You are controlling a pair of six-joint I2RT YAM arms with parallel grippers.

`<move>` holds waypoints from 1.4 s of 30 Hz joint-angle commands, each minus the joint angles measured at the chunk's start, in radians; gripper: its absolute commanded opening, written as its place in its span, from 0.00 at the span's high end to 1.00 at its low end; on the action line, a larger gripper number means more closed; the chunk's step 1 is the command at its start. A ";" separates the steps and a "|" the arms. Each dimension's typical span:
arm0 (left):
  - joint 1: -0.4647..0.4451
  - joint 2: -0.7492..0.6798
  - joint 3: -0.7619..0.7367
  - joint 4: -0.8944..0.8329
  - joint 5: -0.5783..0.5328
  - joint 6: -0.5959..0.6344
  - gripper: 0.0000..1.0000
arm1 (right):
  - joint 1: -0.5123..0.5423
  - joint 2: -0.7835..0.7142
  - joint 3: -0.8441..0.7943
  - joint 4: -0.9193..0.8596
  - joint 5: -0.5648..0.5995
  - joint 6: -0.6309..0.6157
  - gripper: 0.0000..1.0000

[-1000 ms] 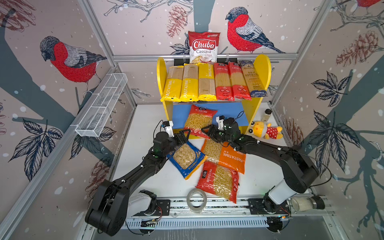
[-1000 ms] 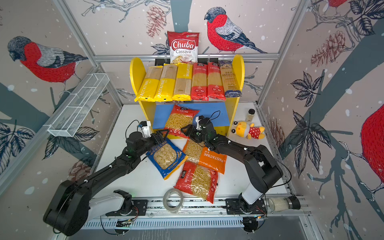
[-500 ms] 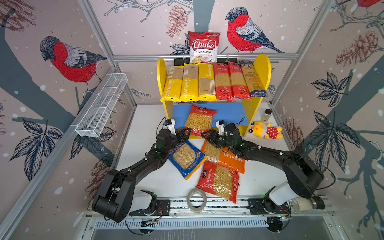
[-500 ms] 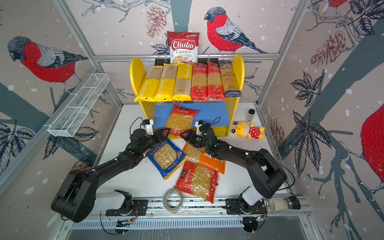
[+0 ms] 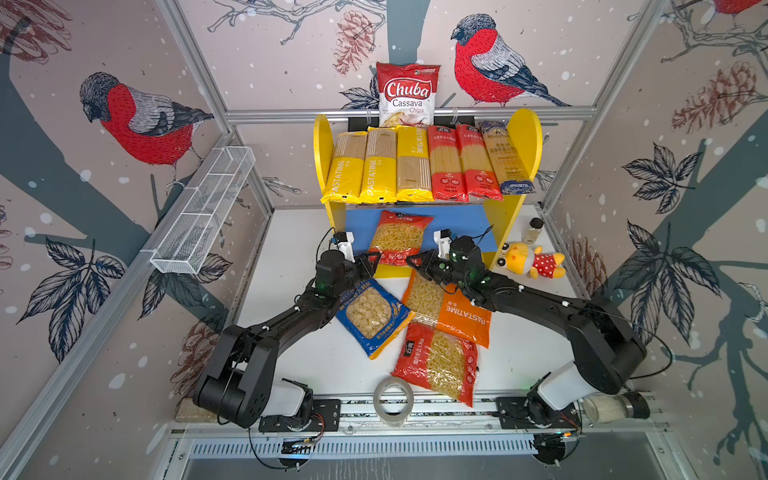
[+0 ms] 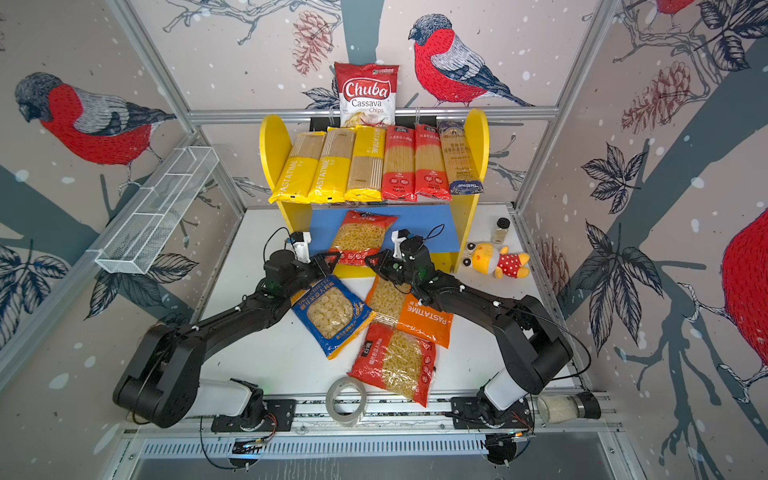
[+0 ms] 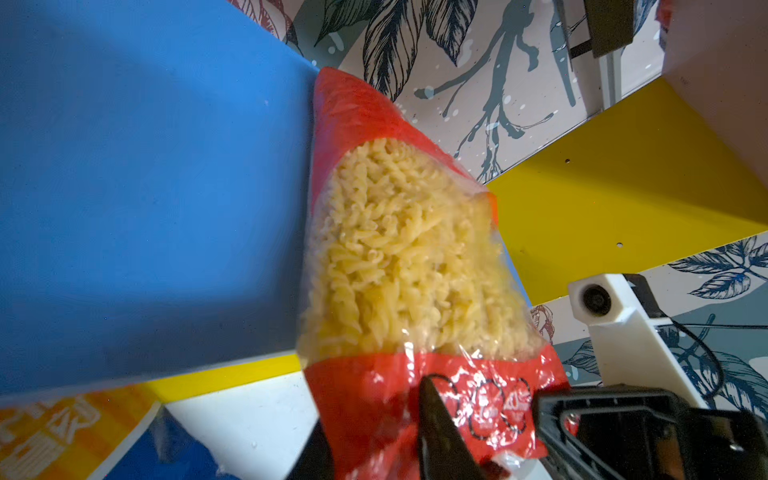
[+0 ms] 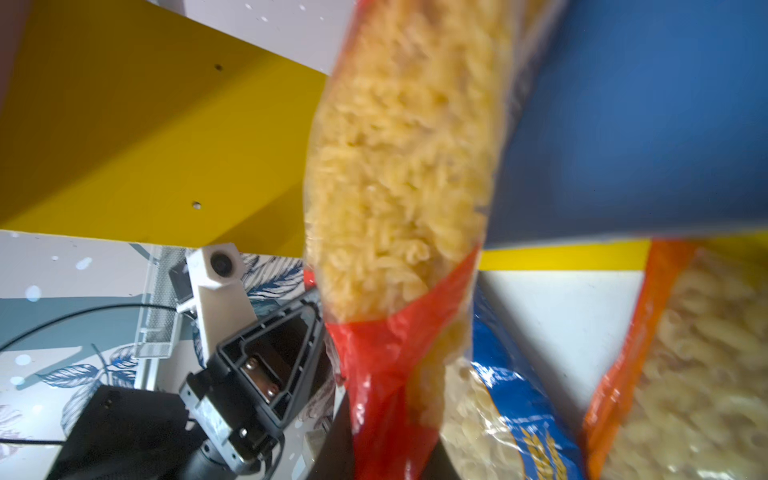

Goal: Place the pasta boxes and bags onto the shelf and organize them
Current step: 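Push the fusilli bag onto the lower shelf with both grippers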

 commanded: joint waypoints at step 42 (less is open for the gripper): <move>0.103 -0.047 0.118 -0.239 -0.063 0.147 0.83 | 0.065 0.310 0.340 0.014 -0.009 -0.002 0.85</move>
